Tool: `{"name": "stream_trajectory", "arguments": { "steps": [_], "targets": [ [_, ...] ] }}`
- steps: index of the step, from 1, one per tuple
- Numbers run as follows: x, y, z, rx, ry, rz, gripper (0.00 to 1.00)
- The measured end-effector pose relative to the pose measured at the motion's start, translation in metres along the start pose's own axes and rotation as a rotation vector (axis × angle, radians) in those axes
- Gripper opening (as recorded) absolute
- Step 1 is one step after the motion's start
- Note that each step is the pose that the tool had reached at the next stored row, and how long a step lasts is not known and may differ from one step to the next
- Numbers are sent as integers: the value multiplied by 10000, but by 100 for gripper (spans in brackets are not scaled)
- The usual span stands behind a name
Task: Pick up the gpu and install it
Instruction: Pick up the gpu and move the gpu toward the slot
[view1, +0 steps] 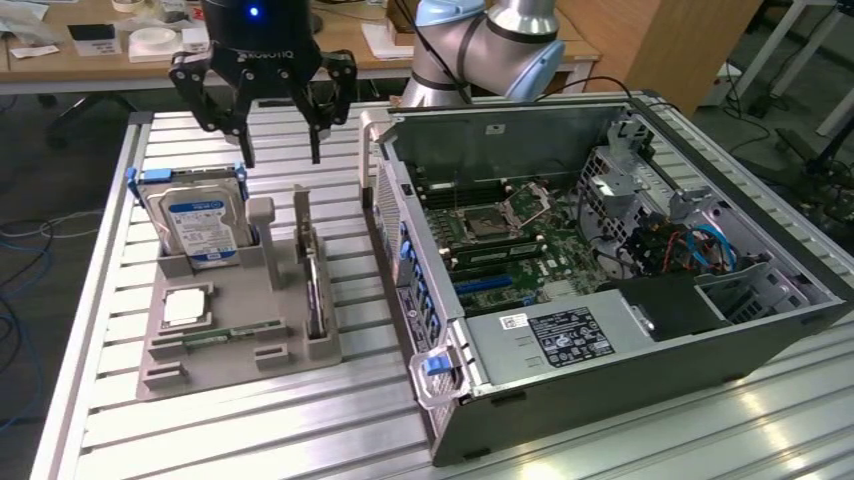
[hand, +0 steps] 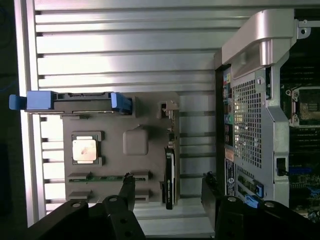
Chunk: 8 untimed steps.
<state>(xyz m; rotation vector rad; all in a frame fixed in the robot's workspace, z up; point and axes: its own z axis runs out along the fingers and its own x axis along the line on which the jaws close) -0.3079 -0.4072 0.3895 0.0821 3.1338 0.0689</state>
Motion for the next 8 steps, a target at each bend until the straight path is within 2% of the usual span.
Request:
{"name": "stream_trajectory", "arguments": {
  "steps": [3, 8],
  "targets": [
    [-16, -32, 13, 13, 208, 8, 65],
    [-25, -43, 54, 16, 224, 8, 65]
  ]
}}
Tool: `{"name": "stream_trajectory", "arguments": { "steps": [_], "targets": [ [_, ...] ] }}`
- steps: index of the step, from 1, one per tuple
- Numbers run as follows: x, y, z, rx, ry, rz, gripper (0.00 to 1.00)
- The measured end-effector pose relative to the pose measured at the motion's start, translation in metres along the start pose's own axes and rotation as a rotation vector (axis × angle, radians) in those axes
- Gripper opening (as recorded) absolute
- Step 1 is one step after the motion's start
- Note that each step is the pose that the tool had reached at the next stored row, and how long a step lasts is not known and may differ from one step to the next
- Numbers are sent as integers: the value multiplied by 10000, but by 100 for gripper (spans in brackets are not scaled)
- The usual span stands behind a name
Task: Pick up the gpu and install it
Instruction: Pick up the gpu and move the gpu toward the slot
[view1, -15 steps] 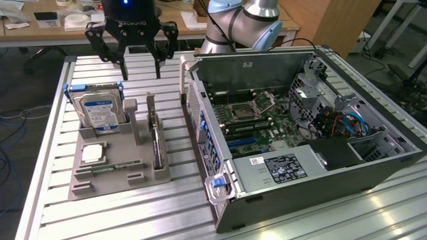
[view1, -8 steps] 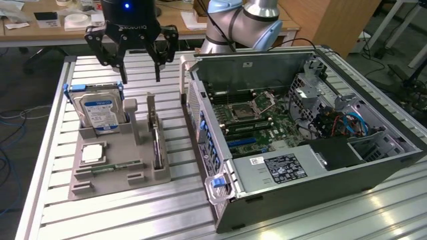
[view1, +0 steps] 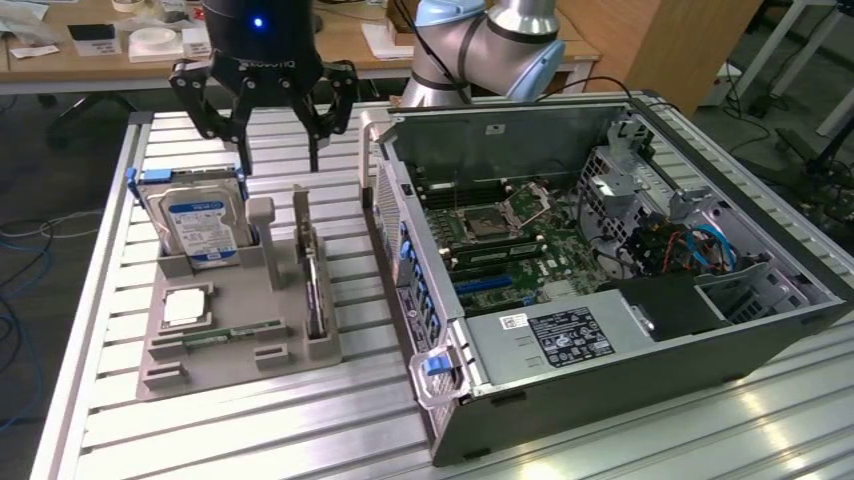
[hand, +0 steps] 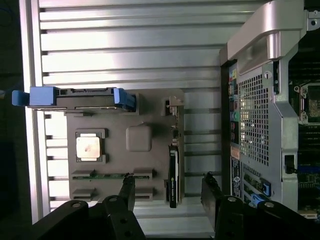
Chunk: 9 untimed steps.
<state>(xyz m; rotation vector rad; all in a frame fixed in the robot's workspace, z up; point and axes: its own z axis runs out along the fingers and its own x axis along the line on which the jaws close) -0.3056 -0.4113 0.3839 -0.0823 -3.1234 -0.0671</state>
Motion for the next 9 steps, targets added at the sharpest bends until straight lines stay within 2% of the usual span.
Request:
{"name": "stream_trajectory", "arguments": {
  "steps": [9],
  "targets": [
    [-39, -13, 119, -1, -1, 3, 65]
  ]
}}
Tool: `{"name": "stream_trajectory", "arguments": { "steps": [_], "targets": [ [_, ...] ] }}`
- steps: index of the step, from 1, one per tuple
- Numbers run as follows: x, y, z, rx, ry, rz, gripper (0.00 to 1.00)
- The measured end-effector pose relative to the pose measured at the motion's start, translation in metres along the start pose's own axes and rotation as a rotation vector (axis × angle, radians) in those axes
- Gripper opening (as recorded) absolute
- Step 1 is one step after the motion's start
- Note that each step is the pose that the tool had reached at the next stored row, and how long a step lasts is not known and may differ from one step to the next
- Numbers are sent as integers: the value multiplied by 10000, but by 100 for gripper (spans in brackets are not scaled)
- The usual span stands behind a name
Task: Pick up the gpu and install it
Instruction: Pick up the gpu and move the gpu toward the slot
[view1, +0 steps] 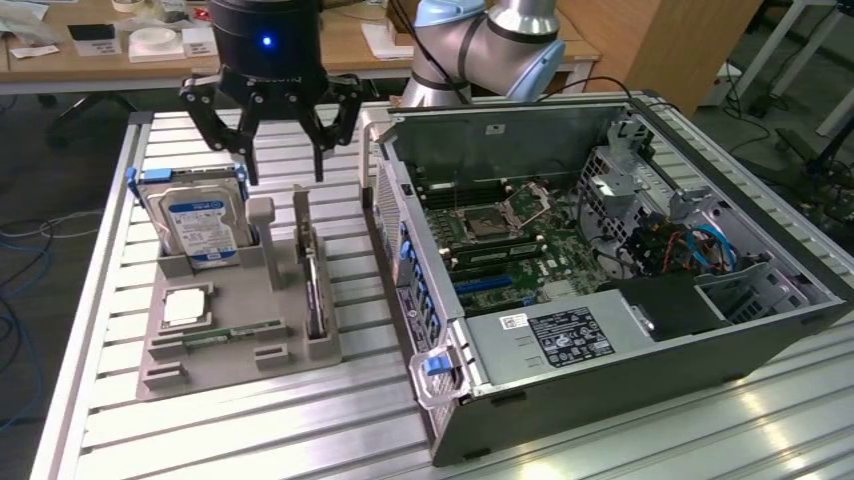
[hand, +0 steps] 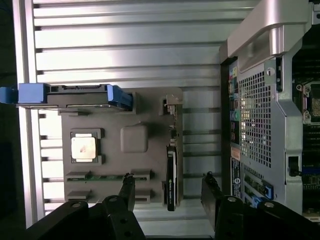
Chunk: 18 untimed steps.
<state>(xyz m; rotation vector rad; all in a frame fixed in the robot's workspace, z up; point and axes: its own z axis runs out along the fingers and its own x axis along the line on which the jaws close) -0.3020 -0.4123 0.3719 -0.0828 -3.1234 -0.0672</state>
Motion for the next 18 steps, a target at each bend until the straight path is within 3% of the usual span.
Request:
{"name": "stream_trajectory", "arguments": {
  "steps": [18],
  "targets": [
    [-4, -5, 98, 3, 1, -3, 65]
  ]
}}
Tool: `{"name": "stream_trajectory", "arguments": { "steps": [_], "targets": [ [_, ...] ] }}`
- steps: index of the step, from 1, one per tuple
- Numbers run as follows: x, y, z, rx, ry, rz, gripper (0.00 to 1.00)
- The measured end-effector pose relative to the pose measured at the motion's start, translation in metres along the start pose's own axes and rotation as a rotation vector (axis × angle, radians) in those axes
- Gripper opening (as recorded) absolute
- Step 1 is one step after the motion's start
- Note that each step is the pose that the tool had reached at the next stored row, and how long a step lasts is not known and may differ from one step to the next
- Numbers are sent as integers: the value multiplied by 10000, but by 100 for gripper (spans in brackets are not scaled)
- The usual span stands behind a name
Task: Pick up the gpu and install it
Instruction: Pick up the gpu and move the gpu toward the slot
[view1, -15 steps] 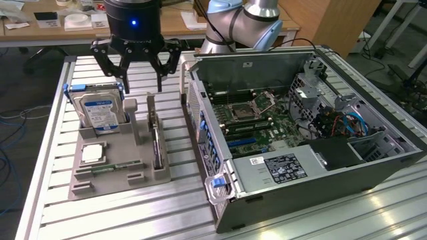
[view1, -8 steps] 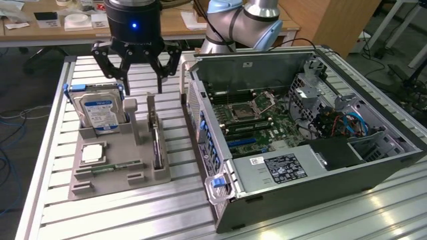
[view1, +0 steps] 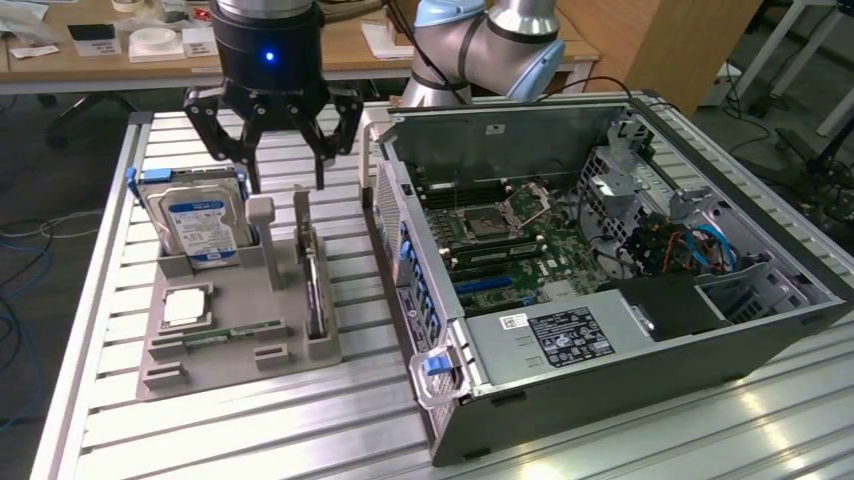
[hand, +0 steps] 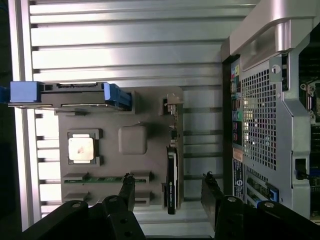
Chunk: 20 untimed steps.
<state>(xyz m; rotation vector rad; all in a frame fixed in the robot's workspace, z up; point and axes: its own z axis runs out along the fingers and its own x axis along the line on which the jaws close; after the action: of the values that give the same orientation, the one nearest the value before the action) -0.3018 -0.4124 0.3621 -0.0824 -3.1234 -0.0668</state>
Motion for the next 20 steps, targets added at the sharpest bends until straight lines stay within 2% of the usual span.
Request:
{"name": "stream_trajectory", "arguments": {
  "steps": [12, 20],
  "targets": [
    [-1, -3, 71, 10, 0, 0, 65],
    [-2, -6, 131, 44, -2, 1, 65]
  ]
}}
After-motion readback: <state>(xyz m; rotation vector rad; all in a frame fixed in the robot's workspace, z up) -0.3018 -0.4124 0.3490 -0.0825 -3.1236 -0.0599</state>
